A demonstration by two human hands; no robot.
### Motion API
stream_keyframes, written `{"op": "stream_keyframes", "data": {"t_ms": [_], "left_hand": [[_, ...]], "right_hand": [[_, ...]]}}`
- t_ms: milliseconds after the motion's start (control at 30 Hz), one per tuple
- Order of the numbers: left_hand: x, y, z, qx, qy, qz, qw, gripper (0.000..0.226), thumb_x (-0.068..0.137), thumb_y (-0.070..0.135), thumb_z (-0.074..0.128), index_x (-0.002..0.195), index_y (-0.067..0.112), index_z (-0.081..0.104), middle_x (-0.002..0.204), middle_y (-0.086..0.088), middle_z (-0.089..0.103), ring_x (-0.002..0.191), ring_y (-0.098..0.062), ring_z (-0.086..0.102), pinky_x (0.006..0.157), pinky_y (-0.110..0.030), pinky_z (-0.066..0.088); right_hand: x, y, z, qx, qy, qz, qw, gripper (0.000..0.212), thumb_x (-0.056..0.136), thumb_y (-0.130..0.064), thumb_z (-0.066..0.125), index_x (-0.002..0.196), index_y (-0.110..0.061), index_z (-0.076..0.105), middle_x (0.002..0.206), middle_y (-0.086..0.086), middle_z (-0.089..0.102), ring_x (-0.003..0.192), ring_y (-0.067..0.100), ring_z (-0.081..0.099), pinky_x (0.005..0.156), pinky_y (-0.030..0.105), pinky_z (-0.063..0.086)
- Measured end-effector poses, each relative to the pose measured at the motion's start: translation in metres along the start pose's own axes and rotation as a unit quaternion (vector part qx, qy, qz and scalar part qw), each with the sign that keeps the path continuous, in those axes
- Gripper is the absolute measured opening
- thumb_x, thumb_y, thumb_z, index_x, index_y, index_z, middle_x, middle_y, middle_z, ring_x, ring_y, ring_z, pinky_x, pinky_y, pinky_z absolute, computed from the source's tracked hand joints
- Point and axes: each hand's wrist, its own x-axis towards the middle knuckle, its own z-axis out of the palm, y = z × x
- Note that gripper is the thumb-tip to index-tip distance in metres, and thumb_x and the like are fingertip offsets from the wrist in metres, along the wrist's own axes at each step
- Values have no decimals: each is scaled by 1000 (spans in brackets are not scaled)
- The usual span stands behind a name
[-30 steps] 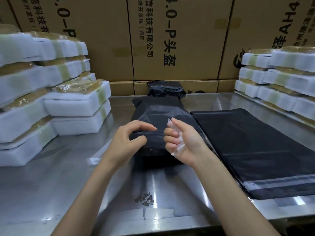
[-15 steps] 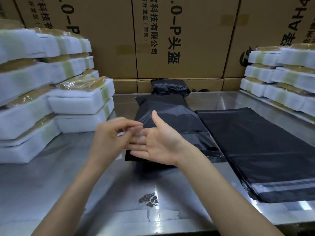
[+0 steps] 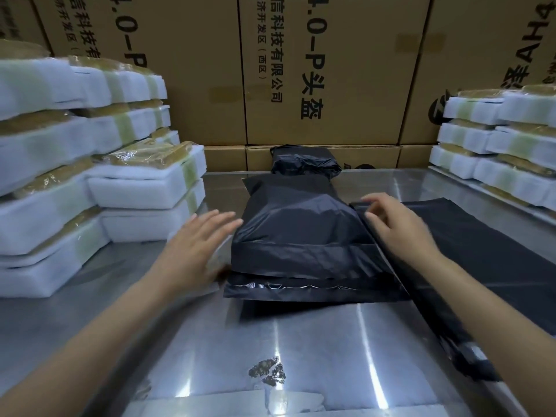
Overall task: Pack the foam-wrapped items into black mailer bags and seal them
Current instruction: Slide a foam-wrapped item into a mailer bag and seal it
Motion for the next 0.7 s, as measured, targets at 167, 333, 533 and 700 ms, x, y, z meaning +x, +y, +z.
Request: {"op": "stream_keyframes", "data": {"t_ms": [167, 333, 533, 700], "left_hand": [[8, 18, 8, 10, 87, 113, 990, 45, 84, 9, 43, 126, 9, 60, 130, -7, 60, 112, -28, 62, 94, -42, 50], [20, 18, 17, -12, 80, 150, 985, 38, 94, 12, 38, 117, 12, 68, 119, -3, 66, 94, -22, 67, 78, -30, 55], [29, 16, 28, -115, 48, 55, 991, 35, 84, 16, 45, 95, 27, 77, 107, -1, 72, 95, -19, 70, 84, -22, 50], [32, 15, 33, -237, 56, -117, 963, 26, 84, 34, 49, 98, 27, 70, 95, -1, 70, 81, 4, 61, 69, -8, 42]], "right_hand": [[-20, 63, -9, -229, -86, -44, 969, 66, 91, -35, 60, 147, -40, 26, 137, -8, 41, 112, 16, 53, 61, 32, 51], [-20, 61, -7, -241, -77, -154, 955, 82, 79, -40, 73, 147, -40, 28, 140, -3, 42, 113, 20, 56, 55, 27, 52], [-11, 44, -3, -259, -55, -351, 898, 64, 66, 1, 75, 125, -20, 65, 125, 12, 62, 96, 32, 67, 72, 39, 59], [-23, 42, 1, -125, -80, -297, 943, 46, 79, -6, 48, 117, -21, 69, 128, -4, 62, 118, 13, 54, 101, 13, 33]]}}
